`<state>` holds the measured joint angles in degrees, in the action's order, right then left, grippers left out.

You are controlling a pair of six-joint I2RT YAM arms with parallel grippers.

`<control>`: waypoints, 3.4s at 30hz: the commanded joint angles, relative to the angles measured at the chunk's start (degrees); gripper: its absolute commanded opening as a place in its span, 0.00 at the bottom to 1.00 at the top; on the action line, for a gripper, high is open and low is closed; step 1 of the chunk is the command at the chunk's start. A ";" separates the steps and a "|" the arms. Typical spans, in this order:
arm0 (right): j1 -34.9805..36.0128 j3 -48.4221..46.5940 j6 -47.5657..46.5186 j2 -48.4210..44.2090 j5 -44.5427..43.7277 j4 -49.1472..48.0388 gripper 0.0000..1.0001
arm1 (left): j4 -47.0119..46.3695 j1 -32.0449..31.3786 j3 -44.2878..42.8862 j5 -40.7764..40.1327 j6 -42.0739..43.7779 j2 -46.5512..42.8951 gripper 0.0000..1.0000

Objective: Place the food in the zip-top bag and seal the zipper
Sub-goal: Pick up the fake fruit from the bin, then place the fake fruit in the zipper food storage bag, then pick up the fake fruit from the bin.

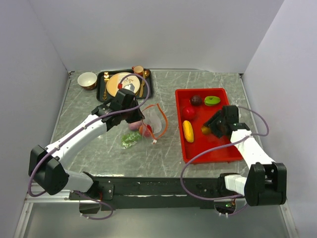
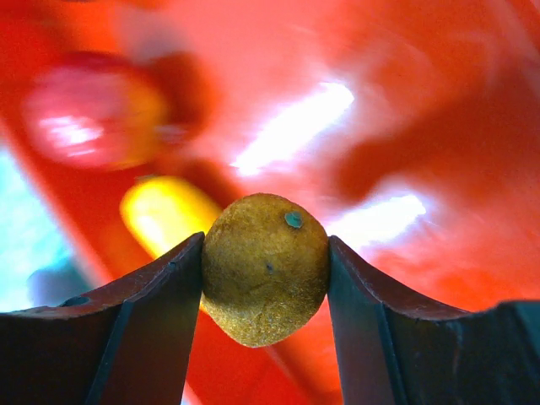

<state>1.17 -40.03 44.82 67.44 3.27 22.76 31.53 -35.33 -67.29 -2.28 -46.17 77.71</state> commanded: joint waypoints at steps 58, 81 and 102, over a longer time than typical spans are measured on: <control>30.48 -26.08 -10.90 5.78 -9.86 5.71 1.00 | 1.96 -0.09 -1.53 -4.75 -1.64 -7.83 0.01; 19.92 -17.80 -16.78 18.34 -8.19 9.23 0.75 | 1.78 0.00 -2.32 -2.55 -1.20 -4.68 0.01; 17.29 -21.40 -19.86 24.85 -3.44 7.21 0.51 | 1.35 -0.09 -2.06 -2.55 -1.55 -3.62 0.01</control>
<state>18.98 -58.50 26.46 91.29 -0.86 30.46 34.11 -35.33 -68.05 -4.84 -47.72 74.26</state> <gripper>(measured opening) 0.574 0.021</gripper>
